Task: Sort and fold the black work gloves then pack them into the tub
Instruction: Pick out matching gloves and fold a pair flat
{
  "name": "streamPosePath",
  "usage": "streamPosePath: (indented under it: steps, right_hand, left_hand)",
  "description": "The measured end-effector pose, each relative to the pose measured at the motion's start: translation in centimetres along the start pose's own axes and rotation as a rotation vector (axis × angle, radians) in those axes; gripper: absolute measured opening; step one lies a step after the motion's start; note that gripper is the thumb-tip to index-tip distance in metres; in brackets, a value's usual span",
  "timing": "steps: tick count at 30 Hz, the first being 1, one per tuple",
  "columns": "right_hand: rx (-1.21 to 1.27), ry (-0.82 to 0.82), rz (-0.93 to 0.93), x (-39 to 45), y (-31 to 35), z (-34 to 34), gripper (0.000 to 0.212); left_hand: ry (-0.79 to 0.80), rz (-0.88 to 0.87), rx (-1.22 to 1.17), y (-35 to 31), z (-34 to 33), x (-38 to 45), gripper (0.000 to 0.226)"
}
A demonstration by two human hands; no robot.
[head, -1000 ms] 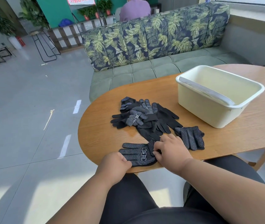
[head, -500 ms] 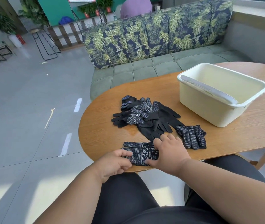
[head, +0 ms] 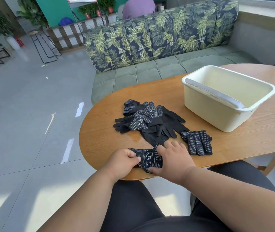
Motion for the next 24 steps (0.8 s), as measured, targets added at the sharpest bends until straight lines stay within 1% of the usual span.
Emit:
streamPosePath:
  steps: [3,6,8,10,12,15,18,20,22,24]
  right_hand:
    - [-0.003,0.01,0.002,0.0,0.0,-0.1,0.069]
    - [-0.008,0.022,0.006,0.0,0.0,-0.1,0.071]
    - [-0.007,0.02,0.012,0.0,-0.1,-0.1,0.072]
    - [-0.003,0.015,0.019,-0.1,-0.1,-0.1,0.071]
    - [0.019,-0.007,0.027,-0.2,-0.2,0.0,0.068]
    - [0.093,-0.02,0.029,-0.5,-0.7,0.3,0.055]
    - [0.15,0.008,0.049,-0.5,-1.4,0.8,0.044]
    - [0.14,0.064,0.084,-0.5,-2.0,0.7,0.049]
    - [0.077,0.144,0.136,-0.6,-2.3,0.3,0.055]
    - [0.026,0.198,0.166,-0.6,-2.3,-0.3,0.058]
  left_hand:
    - [-0.045,0.003,0.006,-0.2,-0.6,0.2,0.011]
    - [-0.1,-0.025,0.056,-0.6,-0.9,0.2,0.021]
    - [-0.169,-0.066,0.121,-1.1,-0.6,-0.2,0.022]
    - [-0.252,-0.17,0.257,-2.3,-0.3,-0.7,0.017]
    - [-0.273,-0.307,0.415,-4.1,-0.9,-1.4,0.011]
    - [-0.225,-0.449,0.613,-5.4,-2.7,-2.0,0.024]
    - [-0.24,-0.524,0.709,-5.7,-3.3,-2.7,0.033]
    - [-0.248,-0.554,0.755,-5.9,-3.7,-3.4,0.042]
    - [-0.242,-0.559,0.831,-6.1,-4.5,-3.8,0.05]
    - [-0.238,-0.548,0.894,-6.1,-5.2,-4.0,0.053]
Point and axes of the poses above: each hand's wrist, its own x-axis towards the middle knuckle, its own z-axis out of the back of the hand, y = z × x, the point moved 9 cm from there along x, towards the middle knuckle, and after that the axes turned 5 degrees about -y, right-handed, at the moved point
